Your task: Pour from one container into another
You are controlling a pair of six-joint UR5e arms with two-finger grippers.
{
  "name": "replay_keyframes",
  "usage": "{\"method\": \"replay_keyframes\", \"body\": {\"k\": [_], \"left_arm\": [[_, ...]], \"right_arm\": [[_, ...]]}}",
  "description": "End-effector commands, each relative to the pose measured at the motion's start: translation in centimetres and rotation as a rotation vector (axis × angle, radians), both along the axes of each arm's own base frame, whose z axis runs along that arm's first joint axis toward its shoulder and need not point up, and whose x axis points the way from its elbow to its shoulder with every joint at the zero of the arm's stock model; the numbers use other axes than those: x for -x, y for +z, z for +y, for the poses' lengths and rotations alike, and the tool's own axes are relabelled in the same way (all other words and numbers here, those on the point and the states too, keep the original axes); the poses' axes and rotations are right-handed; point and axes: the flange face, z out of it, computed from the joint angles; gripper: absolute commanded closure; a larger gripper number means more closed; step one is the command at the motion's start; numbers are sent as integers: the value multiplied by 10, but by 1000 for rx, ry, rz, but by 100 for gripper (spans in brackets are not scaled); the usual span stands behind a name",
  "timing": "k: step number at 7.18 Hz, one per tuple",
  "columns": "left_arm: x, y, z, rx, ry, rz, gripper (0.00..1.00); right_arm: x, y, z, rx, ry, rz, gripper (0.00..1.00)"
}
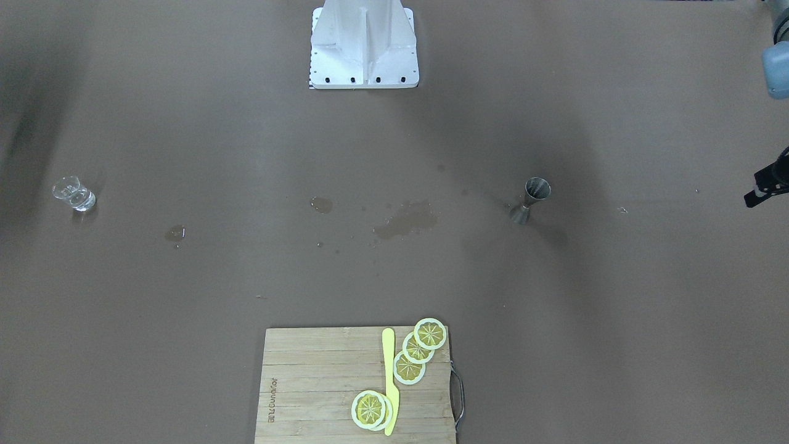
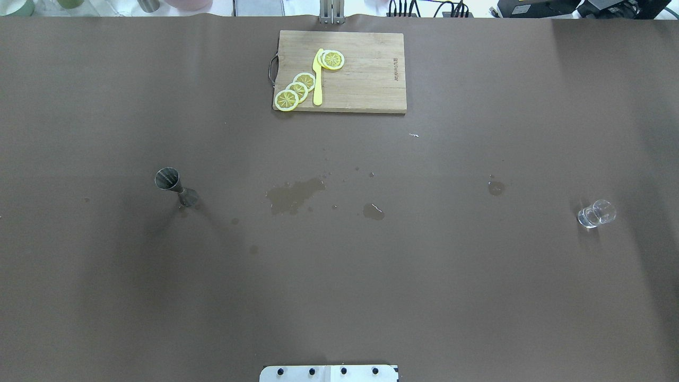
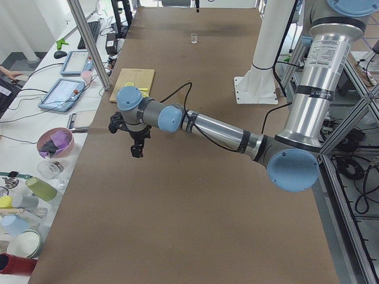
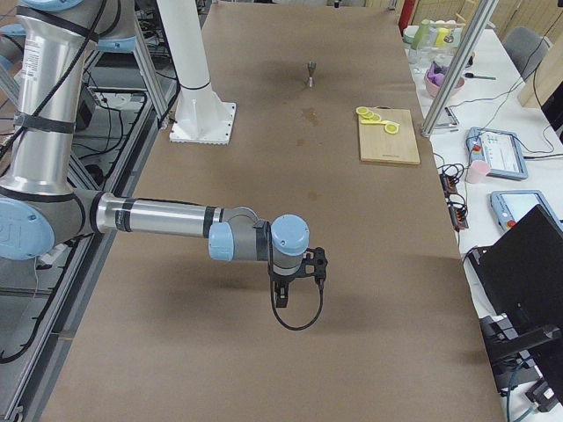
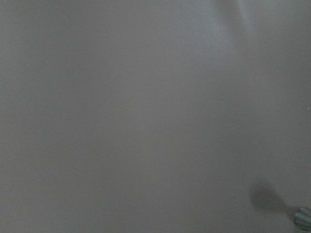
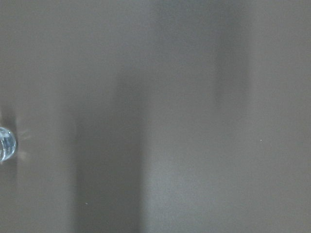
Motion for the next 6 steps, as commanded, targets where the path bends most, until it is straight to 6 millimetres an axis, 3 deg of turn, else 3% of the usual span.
{"method": "replay_keyframes", "body": {"k": [1, 2, 3, 5, 6], "left_arm": [[67, 66, 42, 2, 61, -23, 2], [94, 93, 64, -14, 68, -24, 2], [116, 136, 108, 8, 60, -16, 2], [138, 153, 141, 29, 16, -41, 2], [138, 151, 141, 28, 13, -42, 2]], "right_arm": [[0, 0, 0, 0, 0, -2, 0], [0, 0, 0, 0, 0, -1, 0], [0, 0, 0, 0, 0, 1, 0], [0, -1, -1, -3, 0, -3, 0], [0, -1, -1, -3, 0, -3, 0]]}}
